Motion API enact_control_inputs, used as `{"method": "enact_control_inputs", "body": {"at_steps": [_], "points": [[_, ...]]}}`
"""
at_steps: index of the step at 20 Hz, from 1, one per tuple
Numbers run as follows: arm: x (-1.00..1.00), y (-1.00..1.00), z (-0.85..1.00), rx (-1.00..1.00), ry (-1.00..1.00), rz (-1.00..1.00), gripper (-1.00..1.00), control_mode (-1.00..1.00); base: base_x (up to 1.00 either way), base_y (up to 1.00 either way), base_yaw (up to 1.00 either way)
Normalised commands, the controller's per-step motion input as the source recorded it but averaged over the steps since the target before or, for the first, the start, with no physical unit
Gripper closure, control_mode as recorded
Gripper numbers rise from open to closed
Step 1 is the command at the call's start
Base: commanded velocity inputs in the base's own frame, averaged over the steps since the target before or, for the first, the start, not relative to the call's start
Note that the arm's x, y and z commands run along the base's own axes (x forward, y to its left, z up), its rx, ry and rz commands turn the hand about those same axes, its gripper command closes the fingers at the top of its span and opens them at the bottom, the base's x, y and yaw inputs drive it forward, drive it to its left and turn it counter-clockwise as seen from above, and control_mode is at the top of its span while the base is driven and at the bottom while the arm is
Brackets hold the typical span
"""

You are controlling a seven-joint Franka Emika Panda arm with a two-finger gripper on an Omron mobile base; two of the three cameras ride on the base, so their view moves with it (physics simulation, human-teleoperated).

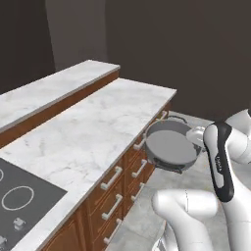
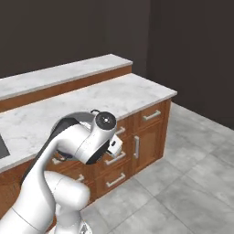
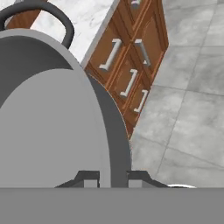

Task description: Move the pot and pan from the stove into the sink.

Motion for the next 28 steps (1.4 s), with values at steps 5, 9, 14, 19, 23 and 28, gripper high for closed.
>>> {"method": "enact_control_inputs", "body": {"at_steps": [5, 9, 14, 19, 23, 28], "points": [[0.00, 0.00, 0.00, 0.00, 0.00, 0.00, 1.00, 1.00, 0.03, 0.00, -0.49], [0.00, 0.00, 0.00, 0.00, 0.00, 0.00, 1.00, 1.00, 0.03, 0.00, -0.50], [0.00, 0.00, 0.00, 0.00, 0.00, 0.00, 1.00, 1.00, 0.03, 0.00, -0.49], [0.00, 0.00, 0.00, 0.00, 0.00, 0.00, 1.00, 1.00, 0.03, 0.00, -0.49], [0.00, 0.00, 0.00, 0.00, 0.00, 0.00, 1.00, 1.00, 0.03, 0.00, -0.50], [0.00, 0.00, 0.00, 0.00, 0.00, 0.00, 1.00, 1.00, 0.03, 0.00, -0.49]]}}
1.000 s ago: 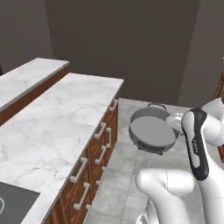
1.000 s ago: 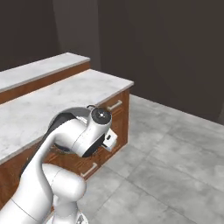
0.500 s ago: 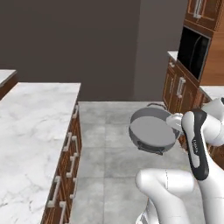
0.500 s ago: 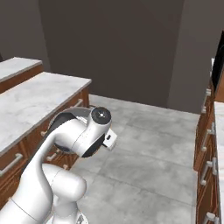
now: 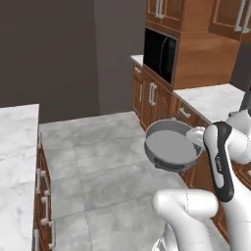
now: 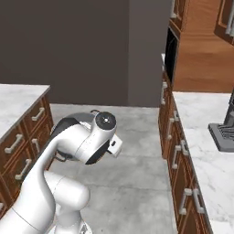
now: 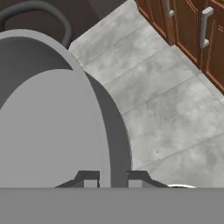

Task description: Move the pot and pan from the stove into the sink.

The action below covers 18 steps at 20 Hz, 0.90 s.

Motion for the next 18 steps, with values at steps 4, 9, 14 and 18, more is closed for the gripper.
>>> {"method": "enact_control_inputs", "body": {"at_steps": [4, 9, 14, 18], "points": [[0.00, 0.00, 0.00, 0.00, 0.00, 0.00, 1.00, 1.00, 0.03, 0.00, -0.49], [0.00, 0.00, 0.00, 0.00, 0.00, 0.00, 1.00, 1.00, 0.03, 0.00, -0.49], [0.00, 0.00, 0.00, 0.00, 0.00, 0.00, 1.00, 1.00, 0.03, 0.00, -0.49], [0.00, 0.00, 0.00, 0.00, 0.00, 0.00, 1.00, 1.00, 0.03, 0.00, -0.49]]}}
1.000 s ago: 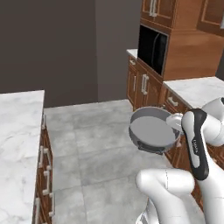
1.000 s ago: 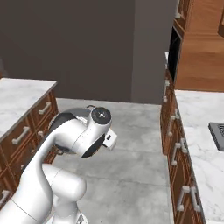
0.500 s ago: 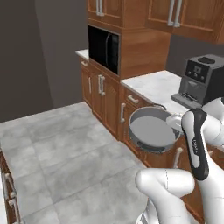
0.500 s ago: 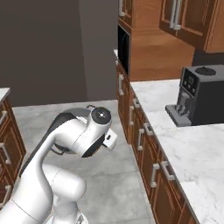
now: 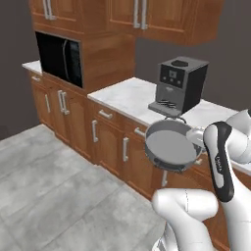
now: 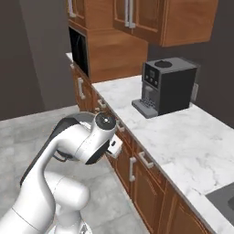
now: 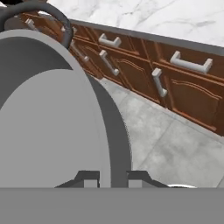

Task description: Move the pot and pan from the stove into the sink.

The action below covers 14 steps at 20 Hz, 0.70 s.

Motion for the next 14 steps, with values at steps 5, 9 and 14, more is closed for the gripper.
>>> {"method": "enact_control_inputs", "body": {"at_steps": [5, 9, 14], "points": [[0.00, 0.00, 0.00, 0.00, 0.00, 0.00, 1.00, 1.00, 0.03, 0.00, -0.49], [0.00, 0.00, 0.00, 0.00, 0.00, 0.00, 1.00, 1.00, 0.04, 0.00, -0.49], [0.00, 0.00, 0.00, 0.00, 0.00, 0.00, 1.00, 1.00, 0.04, 0.00, -0.49]]}}
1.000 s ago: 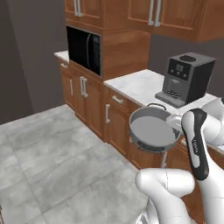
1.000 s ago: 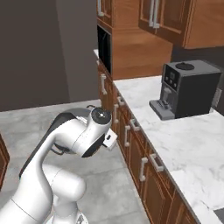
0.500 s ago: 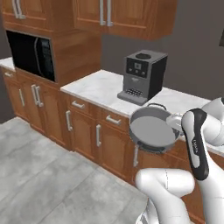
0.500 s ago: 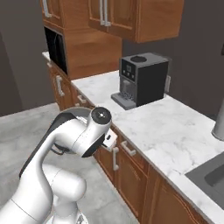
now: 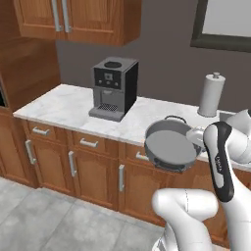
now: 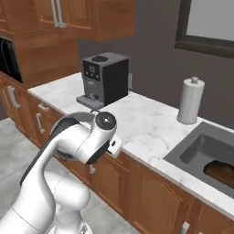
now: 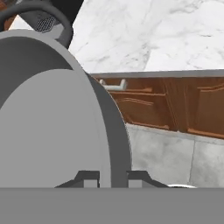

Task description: Move the pot and pan from the stove into the sink.

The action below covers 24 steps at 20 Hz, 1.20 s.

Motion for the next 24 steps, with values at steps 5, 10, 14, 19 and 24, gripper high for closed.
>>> {"method": "enact_control_inputs", "body": {"at_steps": [5, 10, 14, 19, 24], "points": [[0.00, 0.00, 0.00, 0.00, 0.00, 0.00, 1.00, 1.00, 0.04, 0.00, -0.49], [0.00, 0.00, 0.00, 0.00, 0.00, 0.00, 1.00, 1.00, 0.04, 0.00, -0.49], [0.00, 0.00, 0.00, 0.00, 0.00, 0.00, 1.00, 1.00, 0.06, 0.00, -0.48], [0.00, 0.00, 0.00, 0.00, 0.00, 0.00, 1.00, 1.00, 0.06, 0.00, -0.48], [0.00, 0.00, 0.00, 0.00, 0.00, 0.00, 1.00, 1.00, 0.07, -0.05, -0.47]]}}
